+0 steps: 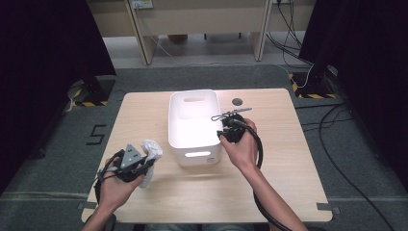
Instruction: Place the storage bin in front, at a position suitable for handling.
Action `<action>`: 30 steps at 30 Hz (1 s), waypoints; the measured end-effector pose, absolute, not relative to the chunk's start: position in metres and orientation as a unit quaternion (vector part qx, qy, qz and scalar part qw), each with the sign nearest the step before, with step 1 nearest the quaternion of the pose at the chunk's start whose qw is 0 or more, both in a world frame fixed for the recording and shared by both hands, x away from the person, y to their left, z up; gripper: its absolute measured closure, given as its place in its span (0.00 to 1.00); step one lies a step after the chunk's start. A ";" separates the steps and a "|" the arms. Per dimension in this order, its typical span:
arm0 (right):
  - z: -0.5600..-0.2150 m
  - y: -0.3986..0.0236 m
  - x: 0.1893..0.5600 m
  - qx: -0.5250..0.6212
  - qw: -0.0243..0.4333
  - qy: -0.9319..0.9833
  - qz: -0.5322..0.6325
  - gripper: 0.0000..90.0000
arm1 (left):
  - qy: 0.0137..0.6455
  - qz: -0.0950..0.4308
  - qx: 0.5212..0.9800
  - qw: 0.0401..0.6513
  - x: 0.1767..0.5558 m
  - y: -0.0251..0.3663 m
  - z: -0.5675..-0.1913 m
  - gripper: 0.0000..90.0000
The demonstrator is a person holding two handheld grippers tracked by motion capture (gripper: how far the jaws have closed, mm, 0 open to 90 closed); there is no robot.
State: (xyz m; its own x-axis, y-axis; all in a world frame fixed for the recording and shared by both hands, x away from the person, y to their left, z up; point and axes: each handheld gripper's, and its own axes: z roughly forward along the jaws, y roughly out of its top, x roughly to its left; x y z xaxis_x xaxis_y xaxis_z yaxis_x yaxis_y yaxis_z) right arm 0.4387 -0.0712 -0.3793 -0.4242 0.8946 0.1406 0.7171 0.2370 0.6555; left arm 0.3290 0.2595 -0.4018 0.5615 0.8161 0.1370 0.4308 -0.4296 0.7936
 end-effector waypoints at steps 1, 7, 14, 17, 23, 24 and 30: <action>-0.379 -0.074 0.439 0.518 0.138 0.777 0.330 0.88 | 0.391 0.267 0.802 0.364 0.331 0.262 -0.400 0.89; -0.376 -0.097 0.449 0.499 0.173 0.792 0.307 0.92 | 0.398 0.272 0.798 0.362 0.352 0.267 -0.392 0.89; -0.352 -0.112 0.434 0.500 0.188 0.774 0.341 0.75 | 0.420 0.288 0.791 0.340 0.408 0.276 -0.389 0.89; -0.352 -0.114 0.431 0.511 0.172 0.773 0.334 0.73 | 0.424 0.290 0.792 0.330 0.432 0.276 -0.391 0.89; -0.369 -0.108 0.440 0.506 0.140 0.793 0.308 0.89 | 0.420 0.276 0.796 0.336 0.453 0.271 -0.393 0.89; -0.371 -0.108 0.442 0.507 0.145 0.795 0.300 0.93 | 0.419 0.275 0.797 0.338 0.455 0.270 -0.393 0.89; -0.370 -0.114 0.448 0.468 0.125 0.820 0.305 0.94 | 0.415 0.277 0.797 0.340 0.466 0.265 -0.389 0.89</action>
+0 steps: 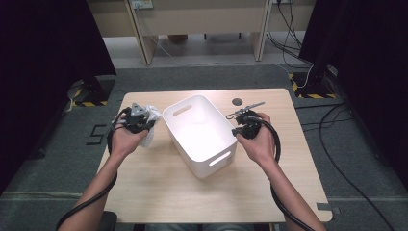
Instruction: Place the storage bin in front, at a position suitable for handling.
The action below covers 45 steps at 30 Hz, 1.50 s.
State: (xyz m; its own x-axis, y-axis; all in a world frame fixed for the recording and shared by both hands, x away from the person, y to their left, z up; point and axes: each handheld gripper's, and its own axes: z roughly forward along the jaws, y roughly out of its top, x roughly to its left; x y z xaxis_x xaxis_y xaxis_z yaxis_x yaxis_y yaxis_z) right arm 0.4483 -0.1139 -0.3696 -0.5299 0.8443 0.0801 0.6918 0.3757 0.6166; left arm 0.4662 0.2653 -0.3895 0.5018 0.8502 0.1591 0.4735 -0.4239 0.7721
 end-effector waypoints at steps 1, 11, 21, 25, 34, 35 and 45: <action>-0.370 -0.116 0.450 0.459 0.120 0.824 0.308 0.94 | 0.416 0.278 0.796 0.341 0.466 0.265 -0.388 0.89; -0.350 -0.138 0.437 0.448 0.147 0.801 0.369 0.82 | 0.419 0.270 0.801 0.332 0.482 0.268 -0.391 0.89; -0.370 -0.145 0.402 0.468 0.093 0.818 0.320 0.97 | 0.386 0.257 0.823 0.329 0.486 0.255 -0.399 0.89; -0.373 -0.133 0.400 0.452 0.080 0.828 0.322 0.97 | 0.371 0.254 0.829 0.332 0.486 0.257 -0.397 0.89; -0.371 -0.131 0.436 0.492 0.129 0.806 0.303 0.97 | 0.358 0.241 0.834 0.344 0.478 0.262 -0.399 0.89; -0.372 -0.132 0.444 0.503 0.137 0.797 0.304 0.96 | 0.356 0.241 0.834 0.345 0.475 0.261 -0.399 0.89; -0.380 -0.149 0.478 0.595 0.138 0.709 0.353 0.77 | 0.344 0.237 0.834 0.361 0.434 0.263 -0.401 0.89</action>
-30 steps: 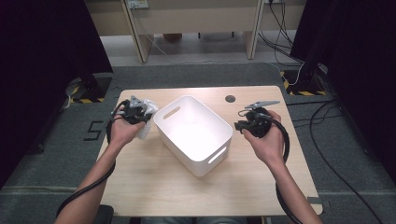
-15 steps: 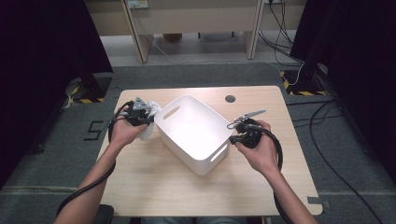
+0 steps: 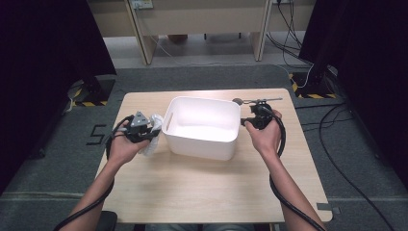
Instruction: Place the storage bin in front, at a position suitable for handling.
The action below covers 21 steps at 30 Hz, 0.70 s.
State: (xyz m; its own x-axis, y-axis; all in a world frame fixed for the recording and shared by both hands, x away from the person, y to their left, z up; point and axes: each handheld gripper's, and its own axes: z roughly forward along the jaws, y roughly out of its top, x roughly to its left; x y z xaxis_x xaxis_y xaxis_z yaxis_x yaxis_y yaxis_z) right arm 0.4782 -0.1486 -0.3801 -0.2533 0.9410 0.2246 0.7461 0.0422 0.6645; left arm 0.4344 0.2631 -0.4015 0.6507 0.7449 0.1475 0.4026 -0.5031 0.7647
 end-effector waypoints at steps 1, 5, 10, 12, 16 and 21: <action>-0.376 -0.150 0.473 0.595 0.143 0.703 0.362 0.76 | 0.342 0.238 0.834 0.363 0.431 0.264 -0.401 0.89; -0.363 -0.151 0.454 0.589 0.143 0.689 0.398 0.72 | 0.335 0.244 0.829 0.376 0.413 0.261 -0.398 0.89; -0.367 -0.137 0.445 0.577 0.129 0.711 0.380 0.70 | 0.320 0.254 0.828 0.385 0.389 0.262 -0.395 0.89; -0.371 -0.132 0.446 0.573 0.125 0.720 0.370 0.71 | 0.315 0.257 0.830 0.382 0.384 0.260 -0.396 0.89; -0.372 -0.122 0.448 0.563 0.135 0.733 0.358 0.75 | 0.312 0.254 0.831 0.384 0.384 0.254 -0.399 0.89; -0.378 -0.115 0.451 0.557 0.149 0.743 0.338 0.78 | 0.317 0.241 0.831 0.388 0.382 0.249 -0.404 0.89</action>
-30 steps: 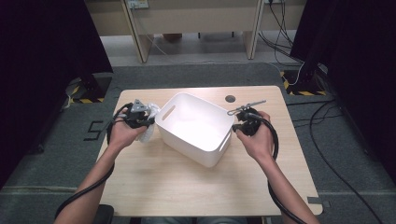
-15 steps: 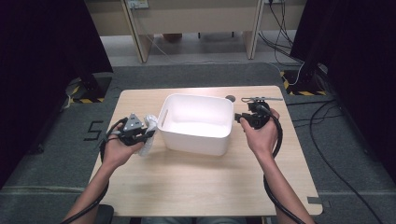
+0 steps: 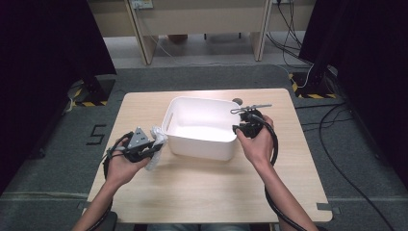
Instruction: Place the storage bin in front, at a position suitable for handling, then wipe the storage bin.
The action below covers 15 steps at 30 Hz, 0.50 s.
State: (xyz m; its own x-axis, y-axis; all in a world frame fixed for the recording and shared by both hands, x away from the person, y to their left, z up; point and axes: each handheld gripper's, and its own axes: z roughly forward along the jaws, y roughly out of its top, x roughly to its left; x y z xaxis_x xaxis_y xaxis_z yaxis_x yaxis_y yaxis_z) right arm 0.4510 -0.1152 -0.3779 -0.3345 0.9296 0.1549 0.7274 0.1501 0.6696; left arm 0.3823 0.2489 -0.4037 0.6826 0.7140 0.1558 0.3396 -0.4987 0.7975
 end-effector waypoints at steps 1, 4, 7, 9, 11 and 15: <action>-0.378 -0.115 0.451 0.556 0.153 0.744 0.337 0.78 | 0.317 0.242 0.831 0.388 0.382 0.248 -0.404 0.89; -0.378 -0.115 0.452 0.554 0.155 0.747 0.333 0.78 | 0.319 0.242 0.830 0.388 0.382 0.247 -0.404 0.89; -0.379 -0.115 0.452 0.552 0.158 0.747 0.335 0.78 | 0.322 0.243 0.829 0.387 0.382 0.246 -0.404 0.89; -0.379 -0.115 0.451 0.553 0.159 0.746 0.336 0.78 | 0.321 0.244 0.831 0.383 0.382 0.244 -0.404 0.89; -0.379 -0.114 0.451 0.553 0.160 0.745 0.336 0.78 | 0.316 0.251 0.831 0.383 0.381 0.243 -0.404 0.89; -0.379 -0.113 0.451 0.556 0.161 0.745 0.333 0.78 | 0.326 0.246 0.827 0.387 0.380 0.243 -0.403 0.89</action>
State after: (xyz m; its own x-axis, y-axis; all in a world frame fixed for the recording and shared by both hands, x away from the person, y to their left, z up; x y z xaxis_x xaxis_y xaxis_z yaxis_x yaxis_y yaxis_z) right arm 0.4511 -0.1131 -0.3786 -0.3310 0.9345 0.1307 0.7200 0.1605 0.6752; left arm 0.3797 0.2432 -0.4025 0.6660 0.7297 0.1548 0.3483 -0.4877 0.8005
